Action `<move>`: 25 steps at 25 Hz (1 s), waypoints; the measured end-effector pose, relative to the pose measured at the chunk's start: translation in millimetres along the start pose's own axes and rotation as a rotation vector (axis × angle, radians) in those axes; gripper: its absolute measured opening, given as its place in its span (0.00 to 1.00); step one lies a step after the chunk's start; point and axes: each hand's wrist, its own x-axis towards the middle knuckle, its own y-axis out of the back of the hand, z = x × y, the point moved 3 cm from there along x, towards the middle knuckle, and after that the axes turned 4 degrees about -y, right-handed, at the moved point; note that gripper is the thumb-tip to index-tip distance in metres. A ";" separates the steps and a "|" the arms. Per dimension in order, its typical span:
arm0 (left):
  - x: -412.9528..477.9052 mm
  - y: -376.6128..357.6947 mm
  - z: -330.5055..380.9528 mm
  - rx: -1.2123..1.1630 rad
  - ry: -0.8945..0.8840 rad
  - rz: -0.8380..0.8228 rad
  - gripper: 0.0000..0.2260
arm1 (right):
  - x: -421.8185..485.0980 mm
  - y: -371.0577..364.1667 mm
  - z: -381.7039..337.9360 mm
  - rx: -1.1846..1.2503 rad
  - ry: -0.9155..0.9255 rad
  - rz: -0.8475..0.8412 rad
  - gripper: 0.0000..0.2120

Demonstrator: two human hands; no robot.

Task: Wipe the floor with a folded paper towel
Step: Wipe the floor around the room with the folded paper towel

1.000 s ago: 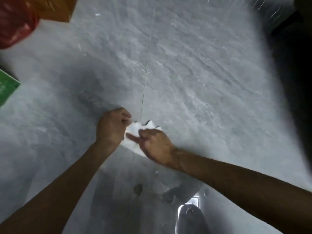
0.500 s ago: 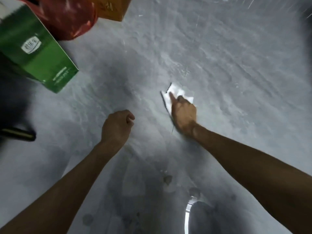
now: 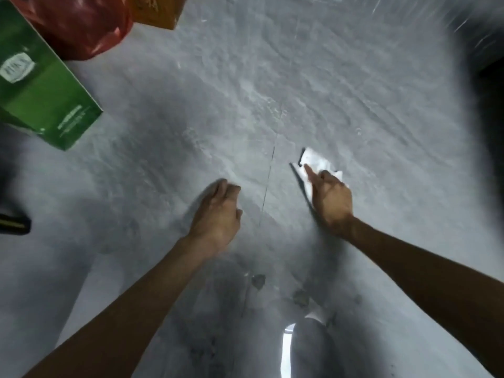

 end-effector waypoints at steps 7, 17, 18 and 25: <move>1.7 -49.8 99.1 0.220 -0.332 -0.025 0.26 | -83.7 7.5 108.1 -0.066 0.339 0.022 0.25; -41.5 -95.6 145.3 0.255 -0.287 -0.422 0.31 | -208.2 17.6 66.4 0.045 0.328 -0.063 0.21; -39.9 -94.9 148.3 0.265 -0.260 -0.462 0.30 | -209.4 24.0 88.7 0.003 0.408 -0.085 0.19; -70.0 -79.5 226.8 0.082 -0.375 -0.489 0.24 | -313.1 64.1 248.3 -0.009 -0.952 0.081 0.25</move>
